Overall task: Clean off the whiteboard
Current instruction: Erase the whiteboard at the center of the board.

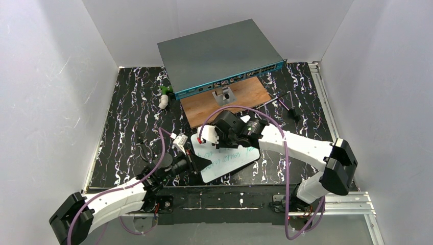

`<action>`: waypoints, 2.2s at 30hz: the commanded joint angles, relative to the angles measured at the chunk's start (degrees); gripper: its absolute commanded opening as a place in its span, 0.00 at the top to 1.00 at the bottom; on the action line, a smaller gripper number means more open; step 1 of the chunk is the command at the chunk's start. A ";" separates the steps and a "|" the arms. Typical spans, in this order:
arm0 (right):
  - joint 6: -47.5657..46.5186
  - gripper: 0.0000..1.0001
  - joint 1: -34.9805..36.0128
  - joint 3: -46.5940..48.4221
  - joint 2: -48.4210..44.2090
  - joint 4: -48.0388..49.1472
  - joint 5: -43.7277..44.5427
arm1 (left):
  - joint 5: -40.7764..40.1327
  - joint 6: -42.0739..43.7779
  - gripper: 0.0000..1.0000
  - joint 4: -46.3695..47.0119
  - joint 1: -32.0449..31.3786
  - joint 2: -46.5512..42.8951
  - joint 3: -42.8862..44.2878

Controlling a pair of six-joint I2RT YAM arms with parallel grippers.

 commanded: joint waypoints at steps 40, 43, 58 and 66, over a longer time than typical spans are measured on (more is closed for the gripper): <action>3.71 0.99 -6.07 -0.30 -2.88 3.17 -8.13 | 5.08 3.19 1.00 1.06 -0.58 2.82 1.98; 1.84 0.99 -4.10 0.10 -2.96 0.39 -13.03 | 5.07 3.21 1.00 1.44 -0.58 3.35 1.98; 8.69 0.99 -5.43 4.32 0.40 6.54 2.63 | 5.42 2.98 1.00 0.89 -0.60 2.43 1.86; 0.62 0.99 -4.37 -0.03 -3.15 -1.33 -15.10 | 5.38 3.18 1.00 1.03 -0.58 2.24 1.79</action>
